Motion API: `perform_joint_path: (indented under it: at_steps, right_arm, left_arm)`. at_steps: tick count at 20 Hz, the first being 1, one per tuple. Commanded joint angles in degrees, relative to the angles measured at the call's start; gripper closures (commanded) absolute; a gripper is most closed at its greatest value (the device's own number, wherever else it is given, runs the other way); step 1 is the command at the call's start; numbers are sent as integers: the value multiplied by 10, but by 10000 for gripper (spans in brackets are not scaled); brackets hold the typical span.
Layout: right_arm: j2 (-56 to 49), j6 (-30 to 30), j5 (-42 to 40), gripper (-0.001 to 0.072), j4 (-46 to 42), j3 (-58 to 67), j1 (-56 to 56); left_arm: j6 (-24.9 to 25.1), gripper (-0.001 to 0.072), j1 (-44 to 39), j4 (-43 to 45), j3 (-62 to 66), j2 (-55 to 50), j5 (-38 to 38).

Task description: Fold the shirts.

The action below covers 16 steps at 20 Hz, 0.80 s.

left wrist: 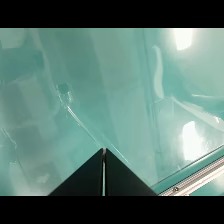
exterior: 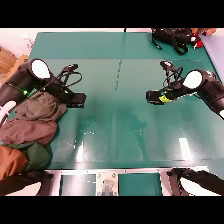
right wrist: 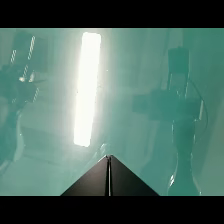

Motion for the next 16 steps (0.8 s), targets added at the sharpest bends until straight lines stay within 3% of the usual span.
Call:
perform_joint_path:
  at_steps: [1,16]
  right_arm:
    - [0,0,0,696,0,0,0]
    - [0,0,-18,696,0,0,0]
  left_arm:
    - [0,684,0,0,0,0,0]
    - [0,684,0,0,0,0,2]
